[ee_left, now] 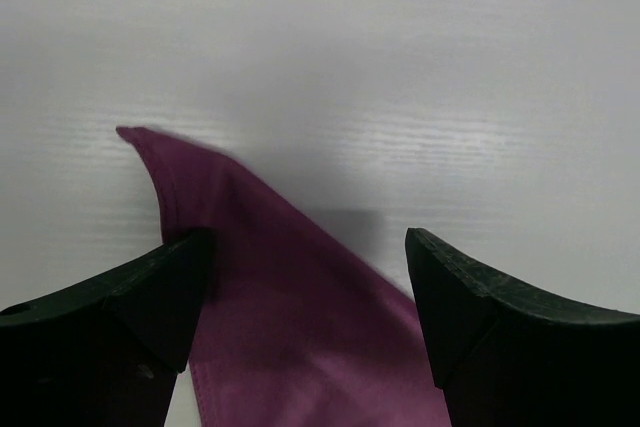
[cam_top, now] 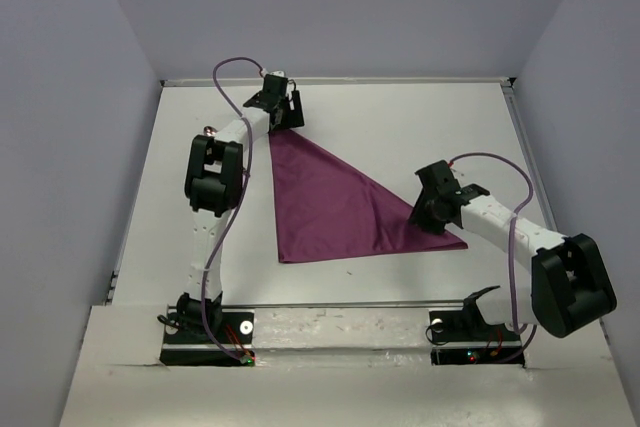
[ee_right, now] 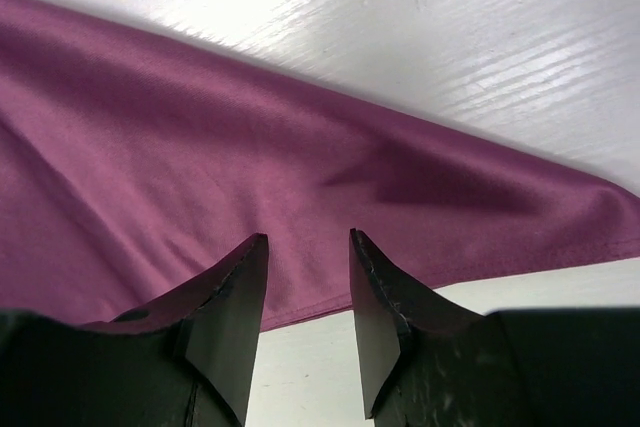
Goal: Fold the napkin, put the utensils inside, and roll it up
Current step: Smooth out the napkin at the center of the board.
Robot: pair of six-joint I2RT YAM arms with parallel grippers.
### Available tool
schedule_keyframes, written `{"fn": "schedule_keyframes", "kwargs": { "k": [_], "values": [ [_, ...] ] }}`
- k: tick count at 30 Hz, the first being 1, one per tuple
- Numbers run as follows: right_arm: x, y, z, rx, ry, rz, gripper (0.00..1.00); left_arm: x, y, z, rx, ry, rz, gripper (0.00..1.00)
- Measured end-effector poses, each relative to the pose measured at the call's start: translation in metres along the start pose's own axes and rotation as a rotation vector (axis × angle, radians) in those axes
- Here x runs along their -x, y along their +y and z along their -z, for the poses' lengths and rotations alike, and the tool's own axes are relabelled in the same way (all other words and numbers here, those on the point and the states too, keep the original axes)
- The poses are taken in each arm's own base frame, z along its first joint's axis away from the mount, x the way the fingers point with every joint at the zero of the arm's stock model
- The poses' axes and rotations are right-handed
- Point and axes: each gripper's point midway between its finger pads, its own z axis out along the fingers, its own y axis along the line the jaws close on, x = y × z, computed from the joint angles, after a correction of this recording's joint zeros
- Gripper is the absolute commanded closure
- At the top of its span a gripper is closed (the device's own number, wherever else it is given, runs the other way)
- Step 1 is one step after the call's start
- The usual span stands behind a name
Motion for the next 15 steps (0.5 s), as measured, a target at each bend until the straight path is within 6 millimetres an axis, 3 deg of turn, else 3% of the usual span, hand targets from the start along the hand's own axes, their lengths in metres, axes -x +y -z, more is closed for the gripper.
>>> {"fn": "schedule_keyframes", "kwargs": {
  "k": [4, 8, 12, 15],
  "values": [
    [0.001, -0.006, 0.000, -0.033, -0.007, -0.008, 0.53, -0.007, 0.004, 0.021, 0.004, 0.014, -0.007, 0.10],
    [0.007, -0.011, -0.002, -0.062, -0.017, -0.034, 0.53, 0.009, 0.000, 0.045, -0.013, -0.035, -0.008, 0.10],
    [0.014, -0.023, -0.005, -0.104, -0.033, -0.066, 0.53, 0.017, -0.003, 0.055, -0.025, -0.064, -0.010, 0.10],
    [0.020, -0.033, -0.008, -0.128, -0.040, -0.101, 0.53, 0.011, -0.001, 0.054, -0.022, -0.054, -0.016, 0.10]
  ]
}}
